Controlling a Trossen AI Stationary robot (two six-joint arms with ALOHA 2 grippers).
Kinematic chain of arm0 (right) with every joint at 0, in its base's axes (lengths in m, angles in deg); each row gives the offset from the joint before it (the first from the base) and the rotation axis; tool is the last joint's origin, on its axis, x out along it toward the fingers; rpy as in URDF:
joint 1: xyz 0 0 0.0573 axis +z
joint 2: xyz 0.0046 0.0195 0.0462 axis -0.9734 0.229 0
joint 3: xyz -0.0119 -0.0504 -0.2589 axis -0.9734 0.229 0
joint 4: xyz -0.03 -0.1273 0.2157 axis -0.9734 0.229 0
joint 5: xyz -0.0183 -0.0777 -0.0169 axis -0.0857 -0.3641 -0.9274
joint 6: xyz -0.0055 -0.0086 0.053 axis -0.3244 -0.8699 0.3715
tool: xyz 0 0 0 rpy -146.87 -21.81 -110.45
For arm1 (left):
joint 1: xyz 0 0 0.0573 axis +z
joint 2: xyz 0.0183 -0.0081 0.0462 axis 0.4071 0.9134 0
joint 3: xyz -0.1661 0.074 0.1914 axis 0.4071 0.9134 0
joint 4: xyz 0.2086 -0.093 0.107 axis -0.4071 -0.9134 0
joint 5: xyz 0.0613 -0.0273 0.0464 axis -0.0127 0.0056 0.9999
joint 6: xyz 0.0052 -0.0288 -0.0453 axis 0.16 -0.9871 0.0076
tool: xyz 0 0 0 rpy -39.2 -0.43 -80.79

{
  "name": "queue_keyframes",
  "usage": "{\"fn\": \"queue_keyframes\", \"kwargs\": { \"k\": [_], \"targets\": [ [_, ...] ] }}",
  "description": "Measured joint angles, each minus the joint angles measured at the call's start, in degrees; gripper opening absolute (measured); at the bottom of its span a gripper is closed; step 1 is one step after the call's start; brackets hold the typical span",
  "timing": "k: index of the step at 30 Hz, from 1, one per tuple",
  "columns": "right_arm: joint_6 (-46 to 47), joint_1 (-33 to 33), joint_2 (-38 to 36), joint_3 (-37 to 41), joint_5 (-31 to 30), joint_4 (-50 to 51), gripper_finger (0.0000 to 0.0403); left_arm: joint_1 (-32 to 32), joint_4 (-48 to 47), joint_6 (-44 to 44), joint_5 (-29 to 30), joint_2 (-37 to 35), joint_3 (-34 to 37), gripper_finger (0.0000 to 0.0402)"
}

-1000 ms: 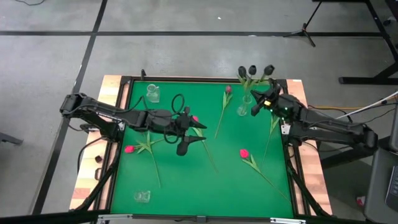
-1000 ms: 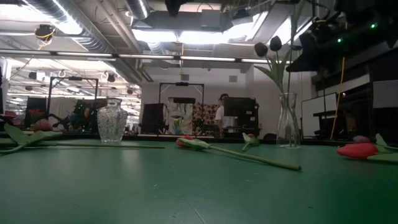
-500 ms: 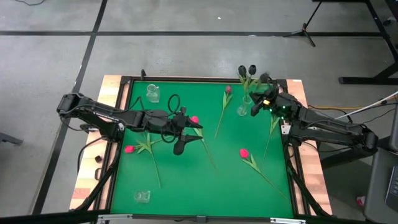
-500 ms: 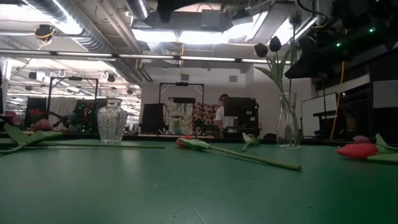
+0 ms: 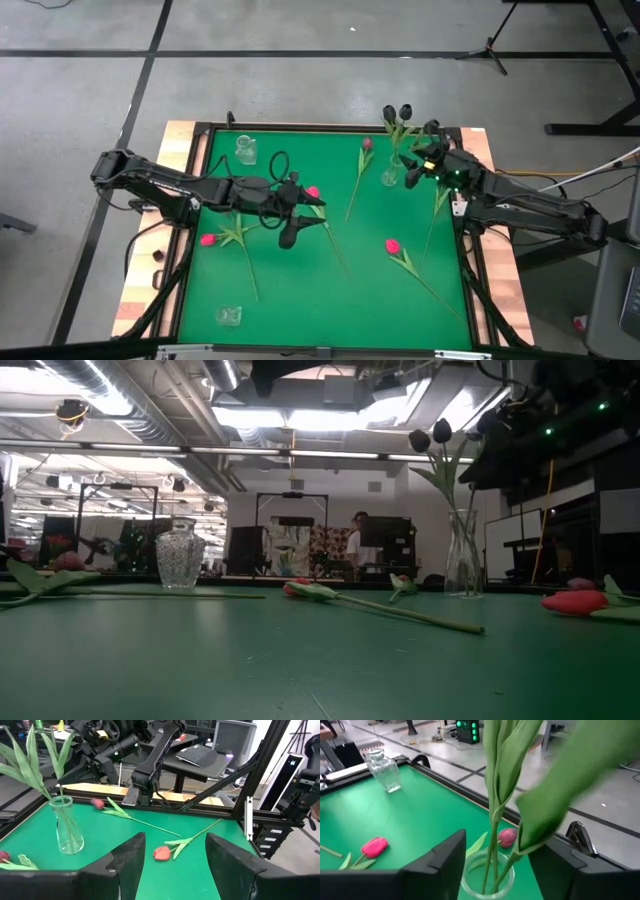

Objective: Sort flowers into vase by color
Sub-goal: Put the black flower into the top right transparent vase, then put the bottom dark red flower into the bottom transparent vase

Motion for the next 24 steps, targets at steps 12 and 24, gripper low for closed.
{"fn": "queue_keyframes", "kwargs": {
  "k": [12, 24],
  "targets": [
    [-0.07, 0.04, -0.14, -10.54, 2.53, 25.79, 0.0244, -1.82, -13.83, -1.55, 6.06, -6.77, 0.02, 0.0203],
    [3.06, 0.04, -0.12, -11.11, 7.47, 32.14, 0.0243, -8.86, -36.24, -18.92, 14.51, -7.86, 0.02, 0.0203]
  ]
}}
